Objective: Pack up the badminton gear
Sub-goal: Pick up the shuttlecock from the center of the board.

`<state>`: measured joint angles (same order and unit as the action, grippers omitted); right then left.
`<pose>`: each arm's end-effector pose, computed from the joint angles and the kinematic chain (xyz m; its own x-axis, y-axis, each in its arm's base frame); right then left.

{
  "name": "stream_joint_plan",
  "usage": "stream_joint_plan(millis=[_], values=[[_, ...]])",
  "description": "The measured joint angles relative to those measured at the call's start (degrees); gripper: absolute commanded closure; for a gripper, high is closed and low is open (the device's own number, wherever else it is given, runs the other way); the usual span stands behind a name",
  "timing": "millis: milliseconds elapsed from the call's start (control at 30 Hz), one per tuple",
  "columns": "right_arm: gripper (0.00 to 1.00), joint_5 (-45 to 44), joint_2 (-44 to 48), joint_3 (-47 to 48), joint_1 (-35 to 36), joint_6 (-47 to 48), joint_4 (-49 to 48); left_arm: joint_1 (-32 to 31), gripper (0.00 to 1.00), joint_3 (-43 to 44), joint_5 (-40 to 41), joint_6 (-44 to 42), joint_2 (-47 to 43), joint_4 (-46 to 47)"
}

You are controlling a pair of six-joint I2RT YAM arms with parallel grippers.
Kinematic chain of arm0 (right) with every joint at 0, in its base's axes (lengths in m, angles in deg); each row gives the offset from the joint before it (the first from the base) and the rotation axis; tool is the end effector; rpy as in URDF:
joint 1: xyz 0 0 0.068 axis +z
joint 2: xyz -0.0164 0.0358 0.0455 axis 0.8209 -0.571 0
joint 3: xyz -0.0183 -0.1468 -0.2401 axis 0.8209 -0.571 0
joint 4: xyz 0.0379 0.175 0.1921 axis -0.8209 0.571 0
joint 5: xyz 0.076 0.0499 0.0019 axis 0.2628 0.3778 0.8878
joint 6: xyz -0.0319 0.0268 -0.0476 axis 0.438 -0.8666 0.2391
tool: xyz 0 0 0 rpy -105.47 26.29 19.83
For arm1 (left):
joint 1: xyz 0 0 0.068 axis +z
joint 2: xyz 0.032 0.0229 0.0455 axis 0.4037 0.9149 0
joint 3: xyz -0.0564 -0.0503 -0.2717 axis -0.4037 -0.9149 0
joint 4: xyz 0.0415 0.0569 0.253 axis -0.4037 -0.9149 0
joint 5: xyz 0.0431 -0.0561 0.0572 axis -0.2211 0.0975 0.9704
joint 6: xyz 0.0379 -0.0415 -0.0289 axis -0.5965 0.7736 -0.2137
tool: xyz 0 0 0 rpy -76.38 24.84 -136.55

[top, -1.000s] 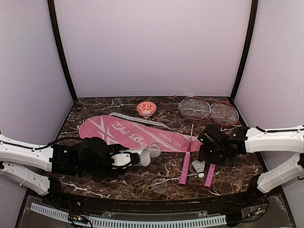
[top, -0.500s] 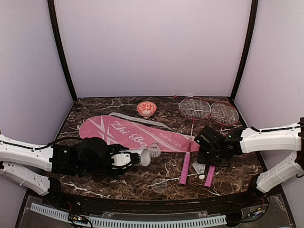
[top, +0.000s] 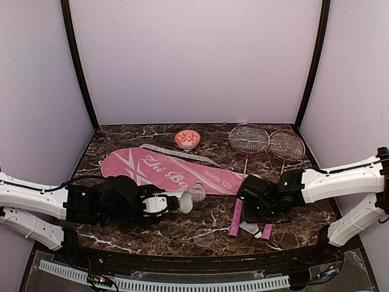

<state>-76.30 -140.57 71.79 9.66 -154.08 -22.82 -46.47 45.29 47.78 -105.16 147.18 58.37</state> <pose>0.1162 0.2128 0.1823 -0.9191 0.1120 -0.3778 0.0575 0.9866 0.1526 0.0991 -0.2276 0.2330 0.3010 0.7182 -0.6274 0.7436 0.2351 0.6259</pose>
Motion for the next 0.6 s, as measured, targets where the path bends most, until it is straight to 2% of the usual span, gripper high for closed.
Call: stream_joint_plan(millis=[300, 467, 600], values=[[0.67, -0.39, 0.00, 0.72, 2.19, -3.06, 4.72, 0.00, 0.36, 0.00, -0.46, 0.00, 0.00, 0.00], [0.84, -0.44, 0.00, 0.74, 2.60, -4.46, 6.34, 0.00, 0.36, 0.00, -0.61, 0.00, 0.00, 0.00], [0.93, -0.50, 0.02, 1.07, 3.02, -5.01, 7.45, 0.00, 0.36, 0.00, -0.68, 0.00, 0.00, 0.00]])
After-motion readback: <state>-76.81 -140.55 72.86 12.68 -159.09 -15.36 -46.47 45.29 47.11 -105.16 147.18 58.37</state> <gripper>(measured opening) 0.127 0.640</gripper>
